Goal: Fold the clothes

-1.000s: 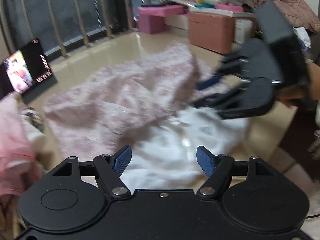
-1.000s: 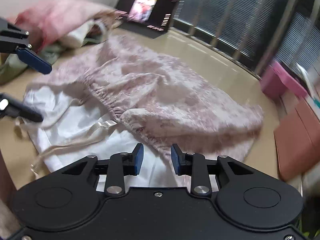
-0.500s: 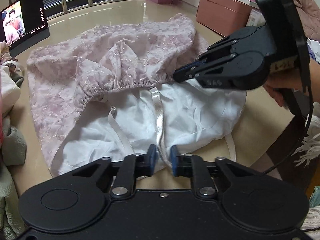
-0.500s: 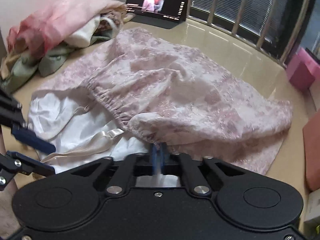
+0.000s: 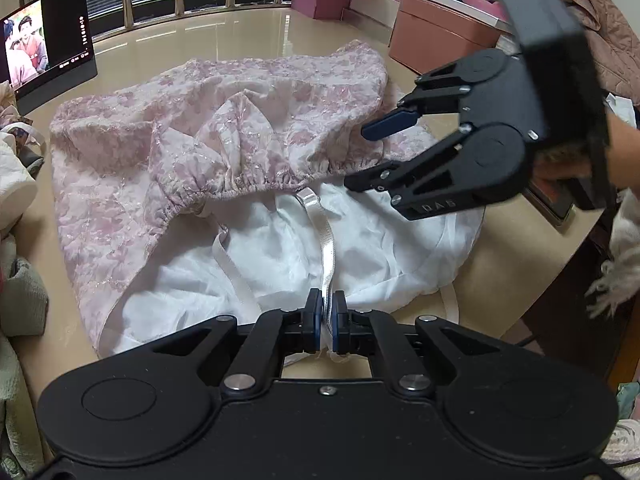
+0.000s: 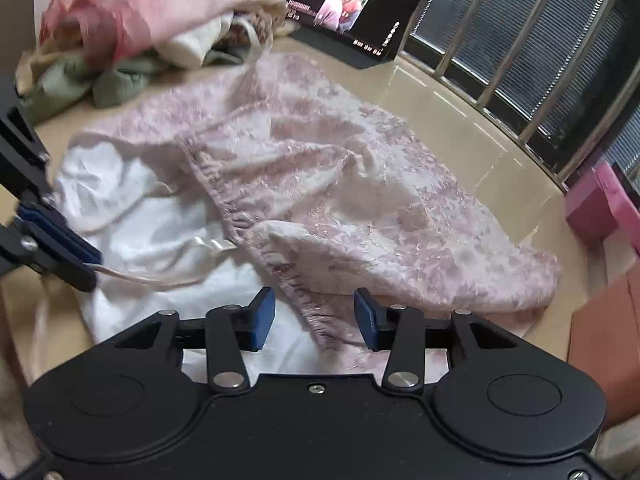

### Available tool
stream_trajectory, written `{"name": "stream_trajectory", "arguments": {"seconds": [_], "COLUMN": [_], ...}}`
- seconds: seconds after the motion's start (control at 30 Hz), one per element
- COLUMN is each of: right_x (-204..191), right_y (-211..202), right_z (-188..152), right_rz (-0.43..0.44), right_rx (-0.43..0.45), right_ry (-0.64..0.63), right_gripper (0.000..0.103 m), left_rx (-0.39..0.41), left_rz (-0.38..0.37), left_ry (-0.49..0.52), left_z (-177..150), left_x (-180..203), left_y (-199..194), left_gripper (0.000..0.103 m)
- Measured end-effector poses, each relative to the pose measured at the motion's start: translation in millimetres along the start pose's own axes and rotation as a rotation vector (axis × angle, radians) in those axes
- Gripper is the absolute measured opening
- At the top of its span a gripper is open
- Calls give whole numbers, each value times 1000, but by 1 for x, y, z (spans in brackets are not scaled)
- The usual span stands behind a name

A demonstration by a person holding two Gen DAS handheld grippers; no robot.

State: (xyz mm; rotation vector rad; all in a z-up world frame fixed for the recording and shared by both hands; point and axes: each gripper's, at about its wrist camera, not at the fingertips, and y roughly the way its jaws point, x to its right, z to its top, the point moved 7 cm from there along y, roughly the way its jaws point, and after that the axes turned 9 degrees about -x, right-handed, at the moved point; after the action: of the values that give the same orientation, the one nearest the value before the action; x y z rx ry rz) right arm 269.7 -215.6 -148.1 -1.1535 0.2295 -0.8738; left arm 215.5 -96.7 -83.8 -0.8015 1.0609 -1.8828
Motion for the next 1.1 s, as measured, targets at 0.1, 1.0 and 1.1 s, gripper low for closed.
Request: {"name": "stream_trajectory", "arguments": {"seconds": [0.1,1.0,1.1], "right_x": [12,42,42], "right_y": [7,-56,-59], "right_z": [2,2,1], "right_rz": [106,170,178], "right_rx": [-41,206,221], "right_ry": [79,248,255], "right_gripper": [47,6,6], "left_rx": [-2,139,201], "left_rz": [-5,81,123], "left_ry": [-4,10,-23], "left_z": [-1,68,87], "left_x": [-1,11,9], "left_y": [0,33,45], "left_gripper": [5,3,3]}}
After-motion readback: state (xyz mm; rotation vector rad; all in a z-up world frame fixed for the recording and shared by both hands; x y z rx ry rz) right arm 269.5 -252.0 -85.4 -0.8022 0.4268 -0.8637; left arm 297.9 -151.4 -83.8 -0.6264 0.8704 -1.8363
